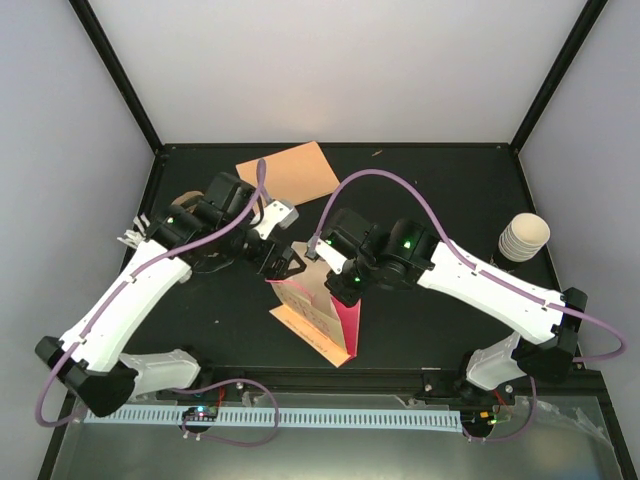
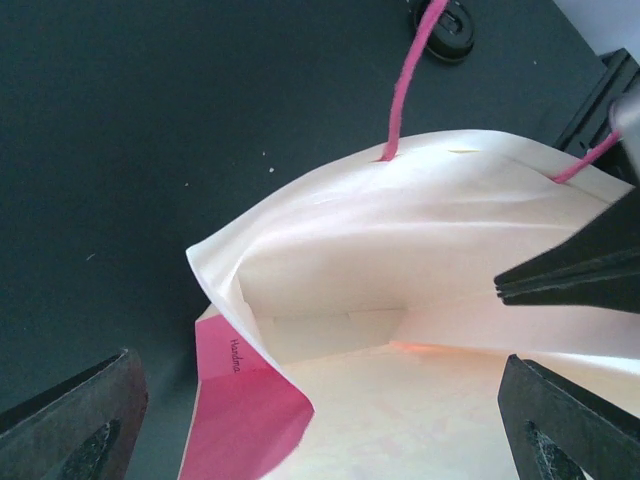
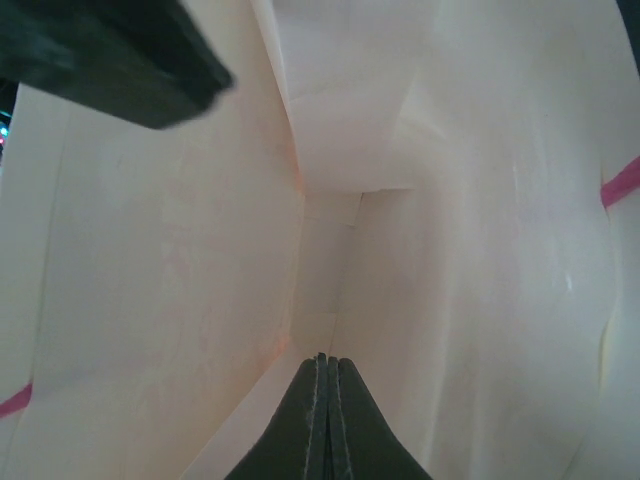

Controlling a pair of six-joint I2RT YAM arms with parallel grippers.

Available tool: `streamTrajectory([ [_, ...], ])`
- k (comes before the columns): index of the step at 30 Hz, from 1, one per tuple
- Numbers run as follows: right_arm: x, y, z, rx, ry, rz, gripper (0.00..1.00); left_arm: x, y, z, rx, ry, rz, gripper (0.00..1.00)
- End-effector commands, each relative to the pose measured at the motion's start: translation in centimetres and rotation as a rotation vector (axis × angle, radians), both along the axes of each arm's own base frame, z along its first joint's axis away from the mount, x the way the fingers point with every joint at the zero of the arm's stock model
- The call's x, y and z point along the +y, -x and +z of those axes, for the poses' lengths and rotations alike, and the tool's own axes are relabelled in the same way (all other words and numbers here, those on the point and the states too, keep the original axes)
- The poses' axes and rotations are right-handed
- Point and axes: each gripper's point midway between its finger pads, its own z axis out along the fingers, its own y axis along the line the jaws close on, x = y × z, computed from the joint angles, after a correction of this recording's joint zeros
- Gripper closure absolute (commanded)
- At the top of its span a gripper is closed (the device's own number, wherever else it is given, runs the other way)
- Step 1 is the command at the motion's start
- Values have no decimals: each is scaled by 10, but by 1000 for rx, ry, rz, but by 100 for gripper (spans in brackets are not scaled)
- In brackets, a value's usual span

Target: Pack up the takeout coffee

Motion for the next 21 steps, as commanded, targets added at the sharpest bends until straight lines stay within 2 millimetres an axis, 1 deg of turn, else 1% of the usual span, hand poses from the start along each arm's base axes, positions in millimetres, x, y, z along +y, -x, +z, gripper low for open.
streamTrajectory([
  [1, 7, 0, 12, -13, -39, 6, 99, -5, -4, -7, 13, -5, -37, 1],
  [3, 6, 0, 13, -15, -40, 6, 99, -4, -5, -14, 21, -19, -35, 3],
  [6, 6, 0, 14, -20, -40, 5, 99, -4, -3, -22, 33, -28, -42, 9],
  [10, 6, 0, 13, -19, -39, 6, 99, 2, -2, -31, 29, -56, -30, 14],
  [12, 6, 0, 14, -18, -39, 7, 99, 7, -5, -36, 26, -87, -9, 19],
  [14, 6, 0, 15, -21, -40, 7, 99, 10, -5, -41, 34, -108, 5, 26],
  [16, 5, 0, 16, -21, -39, 5, 99, 13, -7, -43, 34, -123, 20, 40],
  [21, 3, 1, 17, -20, -33, 6, 99, 21, -9, -42, 15, -155, 57, 69],
])
